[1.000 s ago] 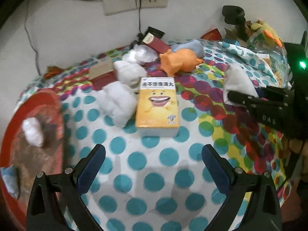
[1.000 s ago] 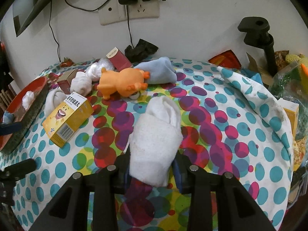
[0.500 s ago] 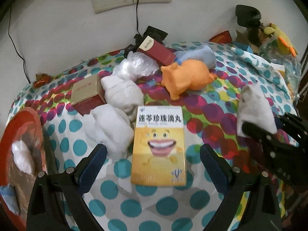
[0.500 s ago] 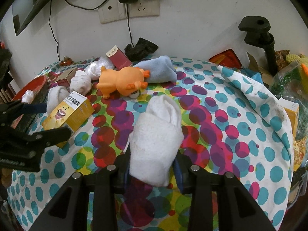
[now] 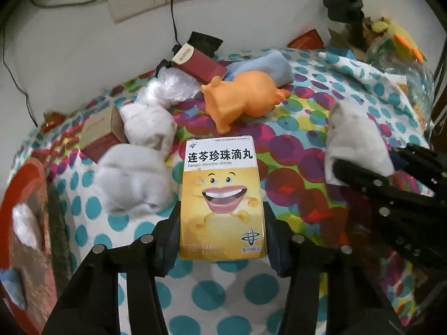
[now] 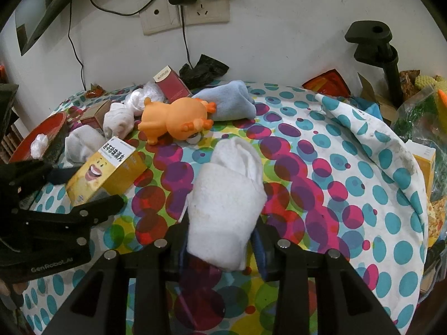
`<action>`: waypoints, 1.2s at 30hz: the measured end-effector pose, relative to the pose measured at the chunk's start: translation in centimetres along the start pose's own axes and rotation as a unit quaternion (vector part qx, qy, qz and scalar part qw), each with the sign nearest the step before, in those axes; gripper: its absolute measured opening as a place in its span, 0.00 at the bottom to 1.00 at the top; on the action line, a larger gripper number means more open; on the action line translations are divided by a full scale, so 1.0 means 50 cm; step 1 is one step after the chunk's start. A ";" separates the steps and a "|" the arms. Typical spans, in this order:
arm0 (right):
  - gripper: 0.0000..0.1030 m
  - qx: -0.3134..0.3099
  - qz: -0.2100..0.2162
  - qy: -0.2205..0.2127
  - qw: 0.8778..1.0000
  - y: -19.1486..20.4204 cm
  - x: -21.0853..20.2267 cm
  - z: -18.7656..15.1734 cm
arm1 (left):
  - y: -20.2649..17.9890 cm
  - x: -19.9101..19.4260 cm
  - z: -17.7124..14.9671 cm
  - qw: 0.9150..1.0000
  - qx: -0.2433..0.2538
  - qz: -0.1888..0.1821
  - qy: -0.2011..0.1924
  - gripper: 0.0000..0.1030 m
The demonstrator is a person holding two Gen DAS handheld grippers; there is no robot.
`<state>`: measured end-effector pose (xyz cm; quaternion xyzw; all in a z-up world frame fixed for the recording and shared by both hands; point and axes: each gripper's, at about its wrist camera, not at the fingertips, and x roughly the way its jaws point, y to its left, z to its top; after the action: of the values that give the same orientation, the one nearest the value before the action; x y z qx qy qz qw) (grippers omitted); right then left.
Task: Organize objects
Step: 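Grasp the yellow medicine box with the left gripper, then carry the yellow medicine box over the red tray with the left gripper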
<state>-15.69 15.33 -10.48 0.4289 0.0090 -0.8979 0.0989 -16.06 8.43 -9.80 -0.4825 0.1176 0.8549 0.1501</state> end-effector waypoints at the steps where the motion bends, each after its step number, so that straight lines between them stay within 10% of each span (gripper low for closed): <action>1: 0.37 0.000 0.000 0.000 1.000 -0.001 0.001 0.001 | -0.001 -0.004 -0.006 1.000 0.003 -0.001 0.000 0.47; 36: 0.37 0.000 -0.007 0.000 1.000 0.012 0.003 -0.002 | 0.122 -0.177 -0.113 0.998 -0.037 0.039 -0.035 0.47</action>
<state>-15.61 14.75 -10.63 0.4290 0.0123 -0.8985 0.0926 -9.54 -0.45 -4.68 -0.4527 0.0996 0.8801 0.1023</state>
